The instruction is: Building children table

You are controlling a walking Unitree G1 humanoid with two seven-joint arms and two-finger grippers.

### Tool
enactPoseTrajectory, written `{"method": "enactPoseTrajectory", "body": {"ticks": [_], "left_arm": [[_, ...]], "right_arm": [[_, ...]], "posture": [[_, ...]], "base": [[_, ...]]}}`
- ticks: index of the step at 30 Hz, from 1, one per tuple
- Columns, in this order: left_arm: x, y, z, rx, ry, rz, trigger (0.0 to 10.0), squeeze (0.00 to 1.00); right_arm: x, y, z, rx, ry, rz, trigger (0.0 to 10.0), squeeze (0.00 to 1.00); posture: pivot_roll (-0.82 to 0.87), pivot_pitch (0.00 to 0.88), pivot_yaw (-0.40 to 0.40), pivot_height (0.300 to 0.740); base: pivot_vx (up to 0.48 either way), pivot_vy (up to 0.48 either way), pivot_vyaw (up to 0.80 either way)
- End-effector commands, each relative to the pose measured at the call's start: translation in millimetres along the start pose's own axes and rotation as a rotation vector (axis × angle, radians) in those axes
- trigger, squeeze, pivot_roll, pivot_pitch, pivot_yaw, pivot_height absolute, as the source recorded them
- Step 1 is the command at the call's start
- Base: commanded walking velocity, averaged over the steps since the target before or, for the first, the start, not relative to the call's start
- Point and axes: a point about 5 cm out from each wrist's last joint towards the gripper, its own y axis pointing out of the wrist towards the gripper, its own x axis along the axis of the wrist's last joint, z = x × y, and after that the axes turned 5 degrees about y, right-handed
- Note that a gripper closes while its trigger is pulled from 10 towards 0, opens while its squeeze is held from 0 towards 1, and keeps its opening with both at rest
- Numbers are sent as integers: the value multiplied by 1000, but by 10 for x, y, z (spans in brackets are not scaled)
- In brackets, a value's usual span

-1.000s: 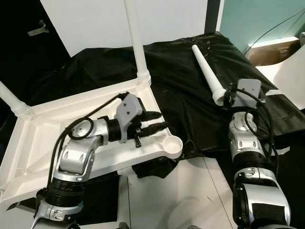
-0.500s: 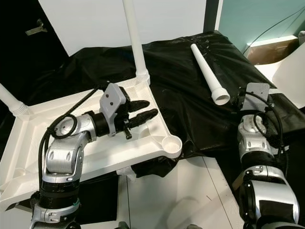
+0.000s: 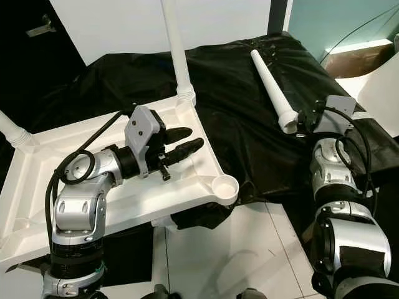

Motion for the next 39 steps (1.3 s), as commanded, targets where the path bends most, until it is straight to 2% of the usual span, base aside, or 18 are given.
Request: {"method": "enactPoseTrajectory", "body": {"ticks": [1, 9, 13, 17, 20, 22, 23, 27, 39], "left_arm": [[-30, -63, 133, 283, -11, 38, 10000, 0], [-41, -90, 91, 285, -34, 58, 10000, 0], [-41, -115, 70, 289, -44, 67, 10000, 0], [-47, -122, 61, 289, -48, 75, 10000, 0], [-54, -130, 52, 292, -58, 82, 10000, 0], [-52, -131, 43, 294, -66, 85, 10000, 0], [-52, -131, 43, 294, -66, 85, 10000, 0], [-50, -122, 29, 293, -78, 87, 10000, 0], [-45, -124, 19, 296, -91, 90, 10000, 0]], "right_arm": [[-31, 10, 57, 15, 27, 26, 10000, 0], [2, 66, 109, 70, 27, 62, 10000, 0], [-25, 70, 221, 152, -27, 94, 10000, 0], [-45, 64, 267, 185, -43, 100, 10000, 0], [-54, 51, 351, 242, -66, 90, 10000, 0], [-35, 38, 465, 319, -72, 61, 10000, 0], [-35, 38, 465, 319, -72, 61, 10000, 0], [64, 26, 640, 411, -53, -16, 10000, 0], [109, 31, 642, 432, -33, -38, 10000, 0]], "posture": [[37, 118, 108, 740], [54, 141, 116, 740], [62, 154, 117, 740], [65, 158, 116, 740], [65, 164, 117, 740], [63, 167, 118, 740], [63, 167, 118, 740], [62, 169, 118, 740], [63, 168, 119, 740]], "base": [[0, 0, 0], [0, 0, 0], [0, 0, 0], [0, 0, 0], [0, 0, 0], [0, 0, 0], [0, 0, 0], [0, 0, 0], [0, 0, 0]]}}
